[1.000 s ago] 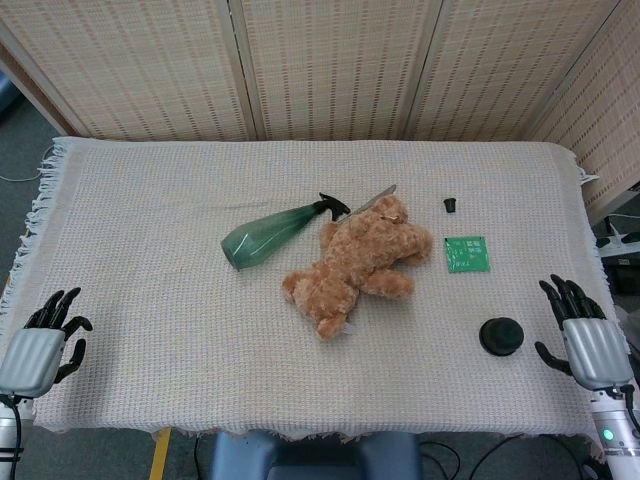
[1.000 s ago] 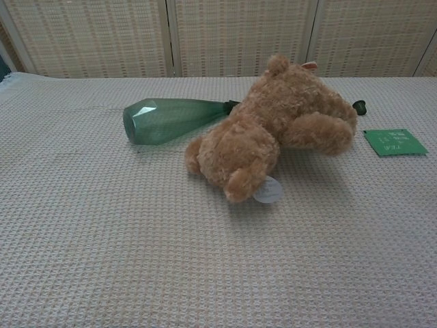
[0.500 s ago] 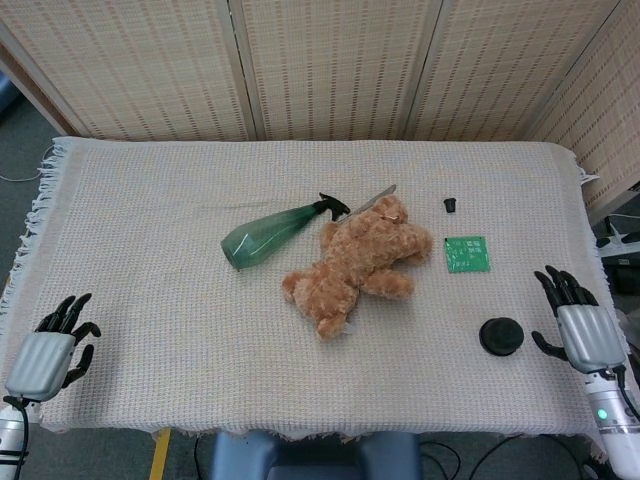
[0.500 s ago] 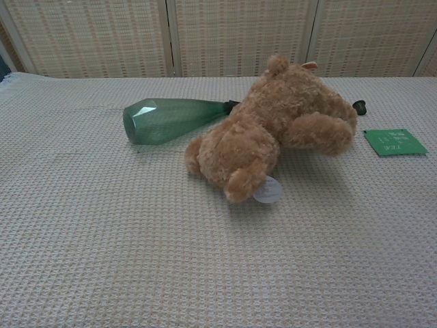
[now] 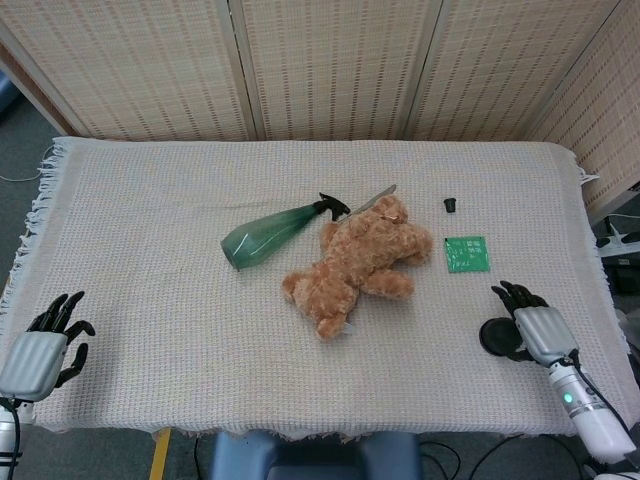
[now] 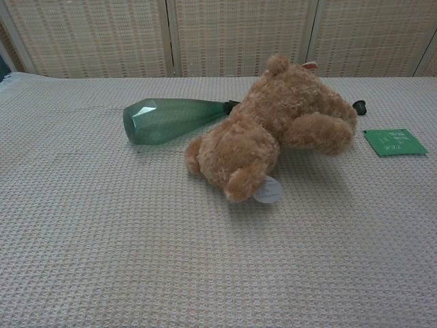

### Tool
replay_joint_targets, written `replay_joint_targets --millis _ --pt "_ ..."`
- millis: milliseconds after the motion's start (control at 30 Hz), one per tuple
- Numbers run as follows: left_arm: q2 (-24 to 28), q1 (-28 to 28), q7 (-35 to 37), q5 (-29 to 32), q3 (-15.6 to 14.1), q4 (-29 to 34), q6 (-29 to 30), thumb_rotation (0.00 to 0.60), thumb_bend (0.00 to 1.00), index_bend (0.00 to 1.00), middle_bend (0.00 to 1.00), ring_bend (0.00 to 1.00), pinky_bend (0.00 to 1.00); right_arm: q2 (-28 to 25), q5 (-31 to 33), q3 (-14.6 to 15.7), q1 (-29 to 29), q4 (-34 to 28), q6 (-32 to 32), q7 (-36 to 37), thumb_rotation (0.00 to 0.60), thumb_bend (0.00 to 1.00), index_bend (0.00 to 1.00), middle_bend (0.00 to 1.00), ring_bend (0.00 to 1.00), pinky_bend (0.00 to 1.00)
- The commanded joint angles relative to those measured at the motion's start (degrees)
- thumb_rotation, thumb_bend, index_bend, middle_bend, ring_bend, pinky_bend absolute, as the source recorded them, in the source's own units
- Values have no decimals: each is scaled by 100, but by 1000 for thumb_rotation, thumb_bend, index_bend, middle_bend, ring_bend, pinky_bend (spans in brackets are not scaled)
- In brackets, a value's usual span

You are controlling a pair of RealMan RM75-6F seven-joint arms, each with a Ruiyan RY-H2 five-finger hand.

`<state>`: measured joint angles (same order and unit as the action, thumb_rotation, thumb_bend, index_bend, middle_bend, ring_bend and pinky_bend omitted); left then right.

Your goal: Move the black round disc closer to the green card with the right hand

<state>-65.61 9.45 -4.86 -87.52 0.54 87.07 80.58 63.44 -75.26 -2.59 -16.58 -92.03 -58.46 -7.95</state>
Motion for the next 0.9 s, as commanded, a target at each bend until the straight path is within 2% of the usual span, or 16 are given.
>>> replay_joint_targets --millis 33,167,433,767,900 --pt "-1 0 -9 6 4 8 0 600 530 452 33 31 240 -66 1 82 11 -65 26 -103 600 84 0 0 0 130" --pt "-6 7 -43 15 -1 17 -25 600 531 452 32 31 240 -62 298 105 -69 -22 231 -368 600 65 0 0 0 117" --pt "0 20 -68 41 -6 32 -72 600 531 458 33 31 240 358 982 -11 -433 410 756 -755 600 65 0 0 0 117" --pt "28 8 -1 23 -3 38 -34 600 530 460 34 32 240 599 1278 62 -720 643 1253 -731 600 65 0 0 1 117" --pt "31 8 3 22 -1 41 -29 600 531 460 34 31 240 692 1330 67 -735 743 1164 -765 600 65 1 41 67 129"
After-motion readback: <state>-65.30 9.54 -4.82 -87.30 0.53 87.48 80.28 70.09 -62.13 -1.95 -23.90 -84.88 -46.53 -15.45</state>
